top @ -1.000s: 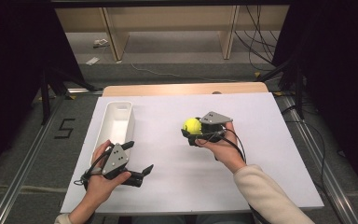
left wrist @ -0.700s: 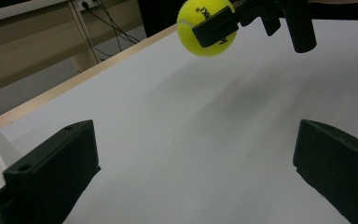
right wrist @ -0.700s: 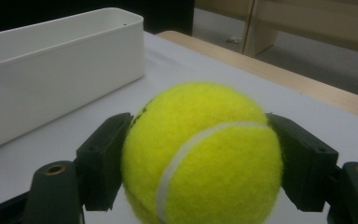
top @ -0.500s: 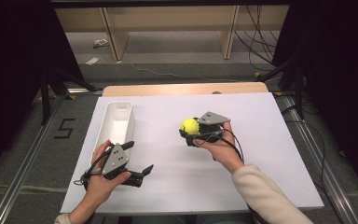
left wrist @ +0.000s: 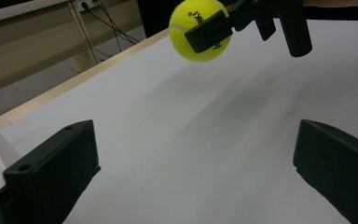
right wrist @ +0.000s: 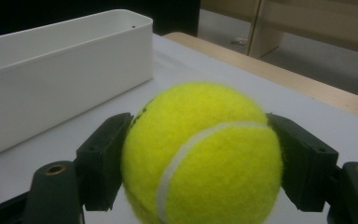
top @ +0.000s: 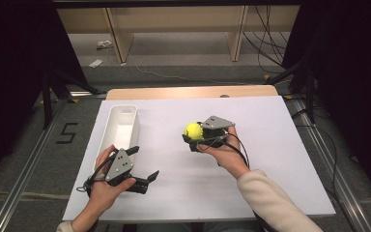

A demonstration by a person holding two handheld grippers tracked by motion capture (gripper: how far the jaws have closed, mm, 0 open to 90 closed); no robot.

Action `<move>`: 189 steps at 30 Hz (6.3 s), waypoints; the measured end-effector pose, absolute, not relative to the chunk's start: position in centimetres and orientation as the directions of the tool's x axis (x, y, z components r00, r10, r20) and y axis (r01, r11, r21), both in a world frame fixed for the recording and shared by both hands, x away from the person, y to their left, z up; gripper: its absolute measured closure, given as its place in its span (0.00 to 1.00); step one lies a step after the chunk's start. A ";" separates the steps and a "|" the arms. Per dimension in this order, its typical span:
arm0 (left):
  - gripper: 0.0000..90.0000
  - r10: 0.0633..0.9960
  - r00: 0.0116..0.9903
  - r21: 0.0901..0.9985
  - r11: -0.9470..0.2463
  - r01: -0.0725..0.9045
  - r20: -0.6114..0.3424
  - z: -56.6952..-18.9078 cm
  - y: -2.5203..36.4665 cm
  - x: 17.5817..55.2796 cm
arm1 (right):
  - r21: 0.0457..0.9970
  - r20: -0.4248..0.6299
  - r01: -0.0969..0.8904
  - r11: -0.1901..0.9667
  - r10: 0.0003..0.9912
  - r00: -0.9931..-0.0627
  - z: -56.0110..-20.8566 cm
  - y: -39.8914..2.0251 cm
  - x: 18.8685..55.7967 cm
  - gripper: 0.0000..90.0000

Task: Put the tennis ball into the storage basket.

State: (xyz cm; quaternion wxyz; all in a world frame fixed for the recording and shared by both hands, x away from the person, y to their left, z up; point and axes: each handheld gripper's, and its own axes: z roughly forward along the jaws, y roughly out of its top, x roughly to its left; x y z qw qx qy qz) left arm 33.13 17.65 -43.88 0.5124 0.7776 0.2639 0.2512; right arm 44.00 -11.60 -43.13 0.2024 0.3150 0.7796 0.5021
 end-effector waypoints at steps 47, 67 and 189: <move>0.00 0.665 0.736 0.928 -0.343 0.149 0.127 -43.9 17.6 33.1 | 0.913 0.001 0.276 0.300 0.676 -0.737 -42.9 -10.1 44.1 0.30; 0.00 0.664 0.737 0.928 -0.342 0.149 0.126 -43.9 17.6 33.1 | 0.915 0.002 0.270 0.301 0.665 -0.747 -42.8 -9.1 44.2 0.30; 0.00 0.656 0.744 0.926 -0.347 0.146 0.128 -43.9 17.5 33.0 | 0.921 0.002 0.241 0.306 0.615 -0.789 -41.7 -3.8 44.7 0.30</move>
